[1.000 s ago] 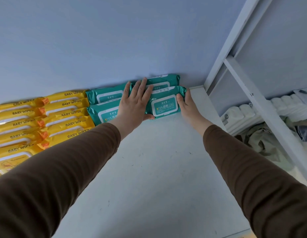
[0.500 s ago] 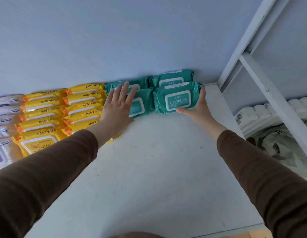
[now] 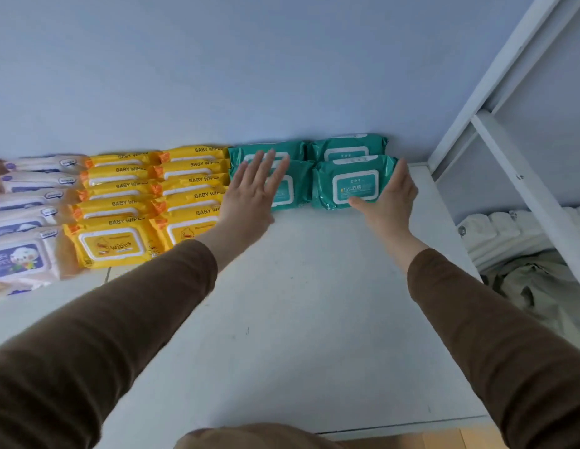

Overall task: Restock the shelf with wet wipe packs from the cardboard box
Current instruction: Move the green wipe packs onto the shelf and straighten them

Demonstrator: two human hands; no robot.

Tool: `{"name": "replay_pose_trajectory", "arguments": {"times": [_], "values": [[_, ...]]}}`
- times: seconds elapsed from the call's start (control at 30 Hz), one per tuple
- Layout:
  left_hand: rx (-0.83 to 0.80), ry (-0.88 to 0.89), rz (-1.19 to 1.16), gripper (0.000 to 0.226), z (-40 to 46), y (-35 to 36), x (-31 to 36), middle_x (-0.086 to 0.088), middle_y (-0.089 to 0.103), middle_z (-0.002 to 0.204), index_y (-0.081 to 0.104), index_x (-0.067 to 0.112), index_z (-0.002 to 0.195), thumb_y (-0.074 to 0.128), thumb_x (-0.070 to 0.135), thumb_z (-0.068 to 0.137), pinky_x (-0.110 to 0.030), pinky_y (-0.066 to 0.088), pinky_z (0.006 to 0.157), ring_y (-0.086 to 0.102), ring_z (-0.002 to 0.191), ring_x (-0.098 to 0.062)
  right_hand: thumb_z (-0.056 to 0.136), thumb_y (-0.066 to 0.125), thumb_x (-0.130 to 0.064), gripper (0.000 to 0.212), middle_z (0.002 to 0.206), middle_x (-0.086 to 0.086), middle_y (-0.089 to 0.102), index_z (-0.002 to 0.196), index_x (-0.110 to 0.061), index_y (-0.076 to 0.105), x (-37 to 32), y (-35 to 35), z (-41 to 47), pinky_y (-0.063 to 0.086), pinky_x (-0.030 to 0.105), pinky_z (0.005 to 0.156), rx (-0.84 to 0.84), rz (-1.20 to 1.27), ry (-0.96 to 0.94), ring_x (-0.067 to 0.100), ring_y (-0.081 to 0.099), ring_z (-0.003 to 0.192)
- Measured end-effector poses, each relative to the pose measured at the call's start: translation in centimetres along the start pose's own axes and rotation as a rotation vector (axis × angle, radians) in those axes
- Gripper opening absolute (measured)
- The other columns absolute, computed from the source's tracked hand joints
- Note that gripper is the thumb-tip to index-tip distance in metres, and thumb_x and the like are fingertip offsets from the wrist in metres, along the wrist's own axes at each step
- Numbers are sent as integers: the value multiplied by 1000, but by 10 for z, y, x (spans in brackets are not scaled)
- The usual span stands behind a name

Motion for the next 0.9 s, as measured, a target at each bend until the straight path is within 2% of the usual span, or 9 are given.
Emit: {"name": "replay_pose_trajectory", "arguments": {"times": [0.07,0.13,0.2,0.3,0.43,0.5,0.57,0.77,0.9], "values": [[27,-12,-128,105,-35,-7,7,-6,-8,165,-14,22,156,63,45,89,-43,4,124,-8,152,-25,79,79,-30,97,156,12,30,154,-8,21,-36,1,-30,20,36,117,28,50,-143,30,25,142],[35,-67,-188,100,-73,-6,-1,-4,-4,166,-8,21,157,61,47,90,-42,4,124,-8,152,-23,86,71,-23,80,154,8,33,153,-13,29,-71,22,-65,24,32,114,-93,139,-243,25,27,140],[40,-136,-202,97,-105,1,-24,-4,-2,166,-2,21,158,62,47,89,-42,5,124,-7,152,-23,90,68,-23,72,152,3,35,151,-19,31,-101,51,-96,26,29,114,-252,187,-288,20,29,140],[66,-272,-216,100,-144,8,-81,-7,0,166,4,22,158,67,47,85,-49,11,123,-6,152,-27,87,72,-33,77,154,0,34,151,-23,30,-134,100,-125,32,37,117,-462,307,-248,17,33,142],[32,-511,-261,114,-183,29,-169,-8,-1,165,4,25,158,78,50,75,-50,10,121,-6,152,-28,73,84,-45,102,155,1,33,153,-22,24,-165,154,-140,35,44,116,-621,337,-165,20,35,142],[-33,-574,-247,123,-194,43,-199,-9,-4,165,0,26,158,81,53,69,-47,3,120,-8,152,-29,65,88,-47,107,146,2,41,149,-22,27,-171,170,-140,42,47,111,-600,358,-98,21,44,134],[-79,-564,-217,127,-196,54,-219,-9,-5,165,-4,28,157,80,57,67,-47,1,119,-8,152,-29,62,89,-48,110,143,2,43,149,-21,26,-175,181,-139,44,49,109,-535,341,-65,23,46,132],[-57,-416,-152,115,-187,66,-236,-12,7,165,11,26,157,76,60,69,-52,8,118,2,151,-36,65,88,-46,107,143,4,46,147,-16,27,-181,191,-145,41,49,110,-410,294,-53,26,44,133],[-35,-353,-188,114,-186,68,-243,-12,9,164,12,26,157,74,63,69,-55,14,118,3,151,-35,65,89,-45,106,144,6,46,147,-15,28,-183,190,-146,39,52,110,-371,259,-36,29,43,133]]}}
Point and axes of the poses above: each hand's wrist, its own z-axis towards the middle knuckle, its own y-axis out of the palm, x = y × z, the point moved 9 cm from there along z, towards the middle knuckle
